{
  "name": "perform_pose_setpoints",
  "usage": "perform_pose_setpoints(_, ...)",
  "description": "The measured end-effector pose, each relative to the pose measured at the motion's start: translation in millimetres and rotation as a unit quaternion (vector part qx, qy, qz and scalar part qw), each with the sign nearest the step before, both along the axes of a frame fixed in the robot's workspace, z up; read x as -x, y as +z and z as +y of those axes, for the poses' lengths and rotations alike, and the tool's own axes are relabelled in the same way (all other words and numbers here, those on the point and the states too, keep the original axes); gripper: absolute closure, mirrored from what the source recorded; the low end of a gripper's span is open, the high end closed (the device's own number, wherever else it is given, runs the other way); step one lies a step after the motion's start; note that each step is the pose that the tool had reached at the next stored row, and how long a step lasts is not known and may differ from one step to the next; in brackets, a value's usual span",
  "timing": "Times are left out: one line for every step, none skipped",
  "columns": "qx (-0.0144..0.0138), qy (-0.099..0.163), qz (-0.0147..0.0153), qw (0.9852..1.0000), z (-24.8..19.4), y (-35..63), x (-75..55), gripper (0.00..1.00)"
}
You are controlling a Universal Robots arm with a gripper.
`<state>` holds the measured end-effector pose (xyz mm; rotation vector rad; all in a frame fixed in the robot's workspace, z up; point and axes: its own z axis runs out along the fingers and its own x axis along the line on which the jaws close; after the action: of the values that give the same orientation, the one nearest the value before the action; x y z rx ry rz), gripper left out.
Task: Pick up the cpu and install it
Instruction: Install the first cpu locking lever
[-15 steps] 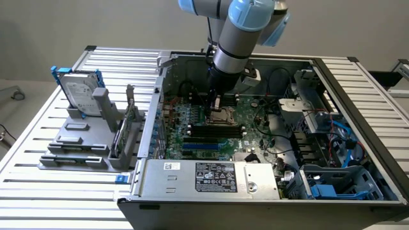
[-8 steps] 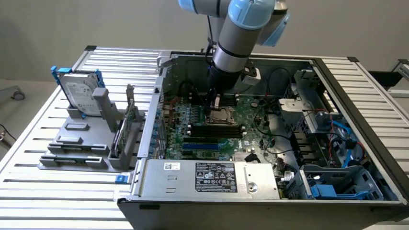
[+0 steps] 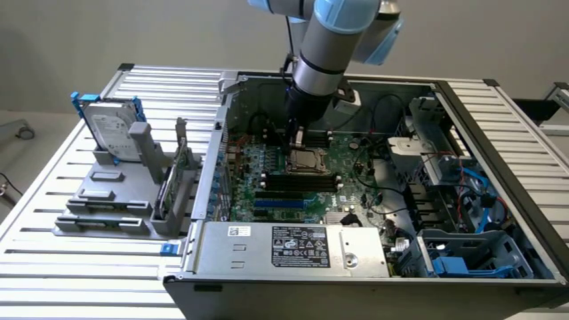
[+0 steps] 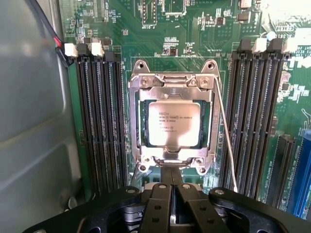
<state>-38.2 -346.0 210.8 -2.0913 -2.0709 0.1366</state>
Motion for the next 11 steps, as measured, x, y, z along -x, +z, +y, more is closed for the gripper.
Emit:
perform_pose_setpoints(-0.0004,0.000,0.0000,1.0000,0.0,0.7,1.5,0.89)
perform_pose_setpoints(-0.0011,0.000,0.0001,1.0000,0.0,1.5,3.3,0.89)
perform_pose_setpoints(-0.0020,0.000,0.0000,1.0000,0.0,2.1,4.9,0.89)
perform_pose_setpoints(-0.0030,0.000,0.0000,1.0000,0.0,2.8,6.7,0.89)
perform_pose_setpoints(-0.0039,0.000,0.0000,1.0000,0.0,3.6,8.7,0.89)
perform_pose_setpoints(-0.0050,0.000,0.0000,1.0000,0.0,4.2,10.7,0.89)
perform_pose_setpoints(-0.0061,0.000,0.0000,1.0000,0.0,4.9,12.8,0.89)
perform_pose_setpoints(-0.0074,0.000,0.0000,1.0000,0.0,5.4,15.3,0.89)
perform_pose_setpoints(-0.0088,0.000,0.0000,1.0000,0.0,6.1,18.1,0.89)
perform_pose_setpoints(-0.0105,0.000,0.0000,0.9999,0.0,6.7,21.2,0.89)
perform_pose_setpoints(-0.0124,-0.001,0.0000,0.9999,0.0,7.1,24.2,0.89)
